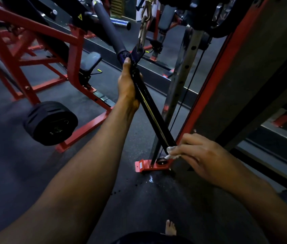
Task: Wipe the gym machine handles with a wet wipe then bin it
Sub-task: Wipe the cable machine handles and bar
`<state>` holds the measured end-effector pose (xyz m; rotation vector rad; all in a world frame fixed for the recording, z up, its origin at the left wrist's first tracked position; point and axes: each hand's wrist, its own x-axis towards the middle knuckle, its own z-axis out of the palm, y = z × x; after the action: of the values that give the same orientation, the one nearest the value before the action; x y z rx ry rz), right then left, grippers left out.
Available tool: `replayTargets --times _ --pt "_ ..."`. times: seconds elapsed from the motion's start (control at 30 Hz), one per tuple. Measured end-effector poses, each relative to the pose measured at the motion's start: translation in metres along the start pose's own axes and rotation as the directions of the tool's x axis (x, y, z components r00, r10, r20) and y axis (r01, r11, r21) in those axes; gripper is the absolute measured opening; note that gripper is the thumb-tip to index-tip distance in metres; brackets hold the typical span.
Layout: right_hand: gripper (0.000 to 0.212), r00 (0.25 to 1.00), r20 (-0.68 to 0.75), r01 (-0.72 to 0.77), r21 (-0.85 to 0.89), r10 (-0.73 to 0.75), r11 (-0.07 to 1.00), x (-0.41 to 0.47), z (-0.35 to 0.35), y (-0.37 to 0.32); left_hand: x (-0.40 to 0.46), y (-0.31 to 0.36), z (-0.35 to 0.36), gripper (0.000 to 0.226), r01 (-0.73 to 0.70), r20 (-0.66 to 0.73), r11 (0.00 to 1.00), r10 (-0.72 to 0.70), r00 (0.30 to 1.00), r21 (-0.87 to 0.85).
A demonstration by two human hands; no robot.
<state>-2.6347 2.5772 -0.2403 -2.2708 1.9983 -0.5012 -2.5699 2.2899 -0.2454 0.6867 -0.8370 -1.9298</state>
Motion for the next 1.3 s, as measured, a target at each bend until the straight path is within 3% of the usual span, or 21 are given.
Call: replayTargets --times 0.1,0.3,0.4,0.47,0.57,0.67,0.8,0.87,0.93,1.07,1.13,1.23,1.3 --pt "0.022 0.998 -0.011 -0.057 0.086 0.058 0.995 0.000 -0.013 0.006 0.002 0.001 0.000 0.051 -0.011 -0.016 1.000 0.011 1.000 -0.012" --pt "0.020 0.928 -0.300 -0.114 0.336 0.221 0.935 0.023 -0.034 0.001 0.015 0.000 -0.001 0.063 0.039 -0.045 0.999 -0.041 0.998 -0.030" --pt "0.023 0.882 -0.292 -0.208 0.466 0.371 0.860 0.028 -0.018 -0.001 0.015 0.003 0.002 0.054 0.027 -0.074 0.998 -0.031 0.997 -0.056" --pt "0.023 0.873 -0.190 -0.245 0.627 0.450 0.740 0.022 -0.007 -0.004 0.019 0.004 -0.002 0.053 0.024 -0.060 0.998 -0.028 0.998 -0.064" --pt "0.020 0.846 -0.015 -0.282 0.836 0.533 0.471 0.001 0.006 -0.004 0.022 0.002 -0.005 0.053 0.025 -0.018 0.998 -0.026 1.000 -0.058" --pt "0.018 0.814 0.095 -0.351 0.867 0.573 0.354 -0.015 0.030 -0.003 0.019 -0.004 -0.005 0.052 0.021 0.003 0.998 -0.021 1.000 -0.056" --pt "0.018 0.674 0.135 -0.256 0.965 0.727 0.059 -0.014 0.064 -0.007 0.012 -0.013 0.004 0.055 0.021 -0.010 1.000 -0.021 1.000 -0.022" --pt "0.018 0.644 0.145 -0.224 0.975 0.751 0.004 -0.012 0.077 -0.010 0.003 -0.018 0.008 0.053 0.024 0.004 0.999 -0.024 1.000 0.023" --pt "0.012 0.654 0.141 -0.227 0.974 0.743 0.015 -0.007 0.082 -0.014 -0.010 -0.021 0.010 0.052 0.052 0.066 0.998 -0.054 0.996 0.031" --pt "0.019 0.724 0.058 -0.262 0.945 0.687 0.196 0.012 0.067 -0.018 -0.037 -0.019 0.019 0.051 0.128 0.185 0.990 -0.135 0.973 0.050" --pt "0.023 0.756 -0.007 -0.234 0.931 0.654 0.280 0.023 0.048 -0.019 -0.051 -0.017 0.017 0.047 0.130 0.245 0.973 -0.176 0.953 0.190" --pt "0.020 0.804 -0.152 -0.192 0.848 0.575 0.493 0.035 0.013 -0.021 -0.063 -0.006 0.000 0.027 -0.109 0.323 0.832 -0.088 0.942 0.545" --pt "0.017 0.825 -0.259 -0.127 0.781 0.503 0.611 0.046 -0.004 -0.019 -0.063 0.009 -0.017 0.012 -0.424 0.371 0.603 0.219 0.903 0.676"
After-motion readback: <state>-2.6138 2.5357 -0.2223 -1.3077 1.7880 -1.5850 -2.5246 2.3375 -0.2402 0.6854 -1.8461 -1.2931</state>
